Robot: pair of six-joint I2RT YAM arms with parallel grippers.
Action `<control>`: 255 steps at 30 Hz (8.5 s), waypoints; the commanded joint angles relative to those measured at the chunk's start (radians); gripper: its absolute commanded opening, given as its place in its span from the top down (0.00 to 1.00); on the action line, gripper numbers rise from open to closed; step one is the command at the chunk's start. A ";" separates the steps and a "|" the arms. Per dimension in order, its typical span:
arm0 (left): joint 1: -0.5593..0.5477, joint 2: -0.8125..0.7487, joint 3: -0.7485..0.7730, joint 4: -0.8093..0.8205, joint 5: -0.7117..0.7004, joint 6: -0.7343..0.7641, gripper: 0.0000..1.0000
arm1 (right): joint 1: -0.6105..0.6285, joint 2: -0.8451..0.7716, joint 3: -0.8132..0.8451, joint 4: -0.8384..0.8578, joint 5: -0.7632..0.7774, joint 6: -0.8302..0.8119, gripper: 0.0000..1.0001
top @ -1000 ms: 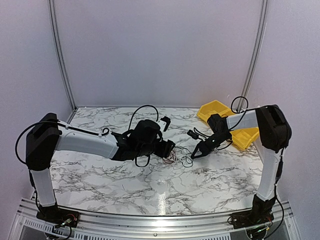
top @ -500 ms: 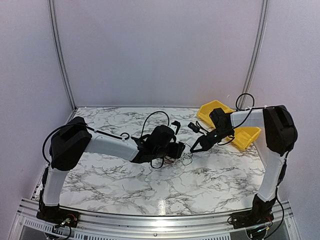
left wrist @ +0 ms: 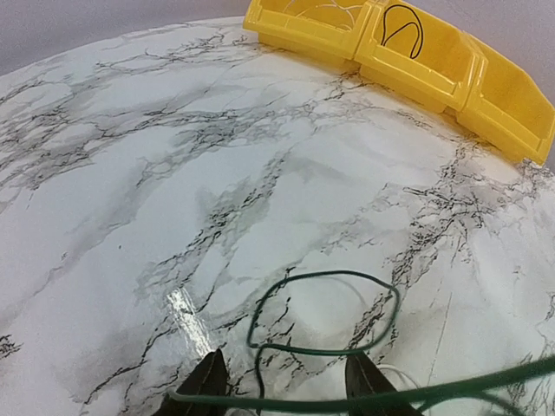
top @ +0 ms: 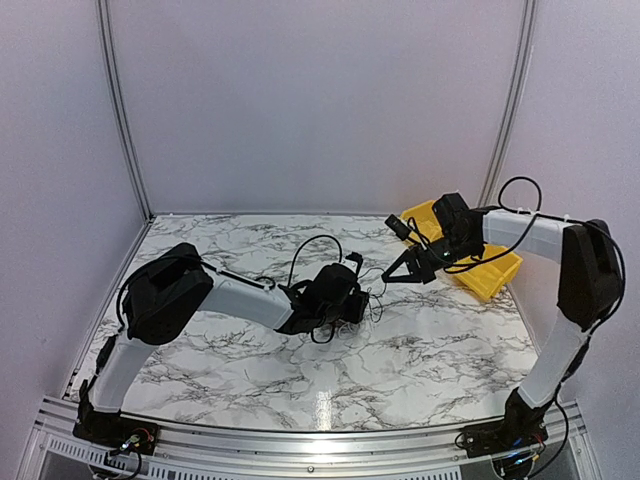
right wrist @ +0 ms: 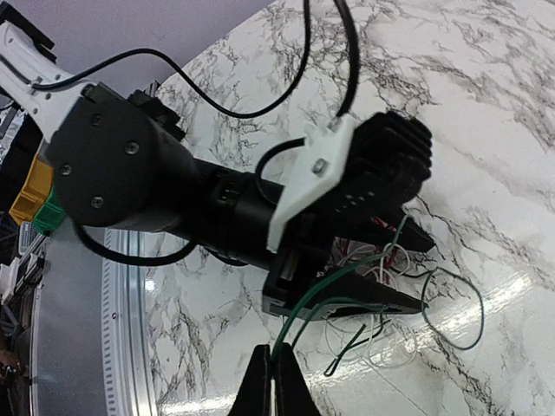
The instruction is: Untangle the cables
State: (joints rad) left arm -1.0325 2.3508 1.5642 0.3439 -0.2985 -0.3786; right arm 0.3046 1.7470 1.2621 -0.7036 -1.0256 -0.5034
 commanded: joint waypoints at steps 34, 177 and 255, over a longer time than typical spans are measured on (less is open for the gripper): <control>0.044 -0.307 -0.394 0.279 0.117 0.038 0.59 | 0.001 -0.337 0.490 -0.044 0.182 0.050 1.00; 0.072 -0.918 -1.364 0.909 0.205 -0.151 1.00 | 0.493 0.717 0.666 0.041 -0.007 0.347 0.99; 0.073 -1.269 -0.971 0.023 0.037 0.120 1.00 | 0.459 0.404 0.657 -0.085 0.011 0.133 0.50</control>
State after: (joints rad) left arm -0.9611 1.0657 0.5980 0.3061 -0.3233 -0.2520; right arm 0.7536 2.1513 1.8515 -0.7818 -1.0309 -0.3721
